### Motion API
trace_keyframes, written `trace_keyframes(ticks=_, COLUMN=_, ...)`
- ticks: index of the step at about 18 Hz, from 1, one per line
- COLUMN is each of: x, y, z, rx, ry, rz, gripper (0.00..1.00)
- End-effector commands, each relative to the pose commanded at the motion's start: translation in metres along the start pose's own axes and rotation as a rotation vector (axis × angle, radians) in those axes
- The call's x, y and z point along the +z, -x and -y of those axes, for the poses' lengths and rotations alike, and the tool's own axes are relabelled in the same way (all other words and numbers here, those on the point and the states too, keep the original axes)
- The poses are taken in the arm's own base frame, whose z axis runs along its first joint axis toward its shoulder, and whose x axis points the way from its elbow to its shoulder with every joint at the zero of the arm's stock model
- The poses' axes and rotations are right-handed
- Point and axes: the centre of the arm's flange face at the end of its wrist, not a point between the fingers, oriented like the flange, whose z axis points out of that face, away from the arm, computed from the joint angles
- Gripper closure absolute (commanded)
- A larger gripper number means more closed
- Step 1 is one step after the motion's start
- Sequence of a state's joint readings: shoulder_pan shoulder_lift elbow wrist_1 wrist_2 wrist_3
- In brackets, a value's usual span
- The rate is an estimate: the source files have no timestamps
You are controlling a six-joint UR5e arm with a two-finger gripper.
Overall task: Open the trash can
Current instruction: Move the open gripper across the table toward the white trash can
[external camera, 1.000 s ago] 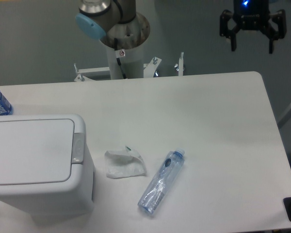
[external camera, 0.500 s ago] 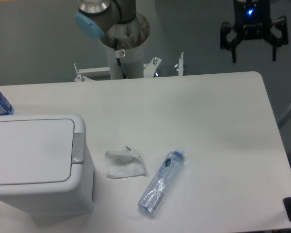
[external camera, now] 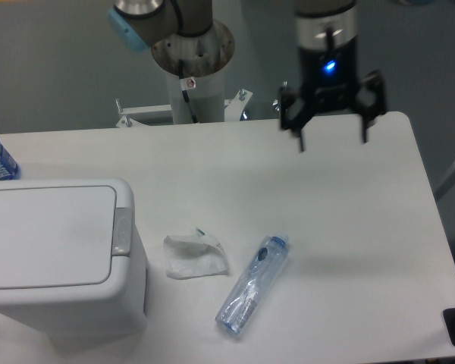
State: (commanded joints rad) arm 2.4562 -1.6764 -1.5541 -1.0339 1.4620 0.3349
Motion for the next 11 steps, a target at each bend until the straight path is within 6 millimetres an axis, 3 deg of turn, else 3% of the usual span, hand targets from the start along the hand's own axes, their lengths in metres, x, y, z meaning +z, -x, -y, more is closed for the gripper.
trace_keyframes(ticks=5, x=0.01, y=-0.037, z=0.044, rx=-0.144, ry=-0.052, rz=-0.155, gripper=0.0)
trace_keyframes(ticks=11, x=0.018, y=-0.08, z=0.051, rx=-0.111, ry=-0.078, rz=-0.186, gripper=0.0)
